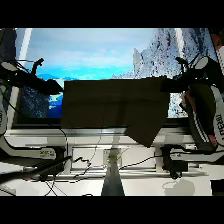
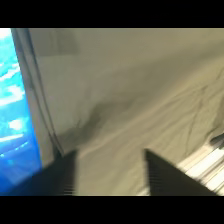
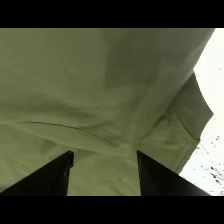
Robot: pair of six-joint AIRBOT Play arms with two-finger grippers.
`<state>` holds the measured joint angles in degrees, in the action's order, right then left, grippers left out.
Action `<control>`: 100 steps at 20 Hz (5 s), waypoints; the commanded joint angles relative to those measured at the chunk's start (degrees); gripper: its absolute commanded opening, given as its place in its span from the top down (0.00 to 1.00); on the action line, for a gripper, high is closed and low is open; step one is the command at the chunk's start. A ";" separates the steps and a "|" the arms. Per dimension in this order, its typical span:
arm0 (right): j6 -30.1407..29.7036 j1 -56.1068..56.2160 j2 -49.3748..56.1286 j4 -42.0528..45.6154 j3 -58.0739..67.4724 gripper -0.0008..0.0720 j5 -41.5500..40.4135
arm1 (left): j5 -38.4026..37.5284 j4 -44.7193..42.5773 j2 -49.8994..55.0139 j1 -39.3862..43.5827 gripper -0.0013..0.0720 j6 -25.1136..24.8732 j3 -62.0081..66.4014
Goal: Fold the clothes and pants, and hang the long-sleeved shirts on hangers.
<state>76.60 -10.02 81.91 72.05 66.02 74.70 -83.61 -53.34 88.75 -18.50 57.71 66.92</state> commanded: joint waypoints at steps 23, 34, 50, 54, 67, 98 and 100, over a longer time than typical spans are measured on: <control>1.09 -4.63 -27.45 3.63 -40.74 0.37 3.19 | 3.58 -2.84 -34.45 -4.57 0.15 -3.56 -6.99; -2.78 -4.63 -18.08 -1.77 -40.74 0.60 -6.91 | 5.22 -12.31 -32.28 -4.42 0.15 0.00 -13.09; -2.80 -4.57 -24.83 -8.66 -40.72 0.96 -5.73 | 11.06 -9.33 -22.01 -11.89 0.33 -0.39 -35.74; -2.80 -4.57 -24.83 -8.94 -40.72 0.96 -5.75 | 10.14 -9.62 -19.21 -11.85 0.34 -0.04 -37.20; -7.58 -4.57 -25.73 -23.82 -33.11 0.96 -1.99 | 0.17 -4.04 -18.45 -11.85 0.97 -5.95 -31.76; 1.77 2.93 -8.57 -19.96 -15.82 0.20 -32.83 | 29.92 2.97 -5.35 3.74 0.05 7.50 -17.64; 1.73 3.41 -6.62 -19.45 -11.91 0.20 -27.69 | 29.33 4.07 -3.58 6.67 0.09 7.48 -17.64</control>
<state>78.46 -6.98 73.30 49.04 49.82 38.50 -50.61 -46.61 83.24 -13.89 63.16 49.34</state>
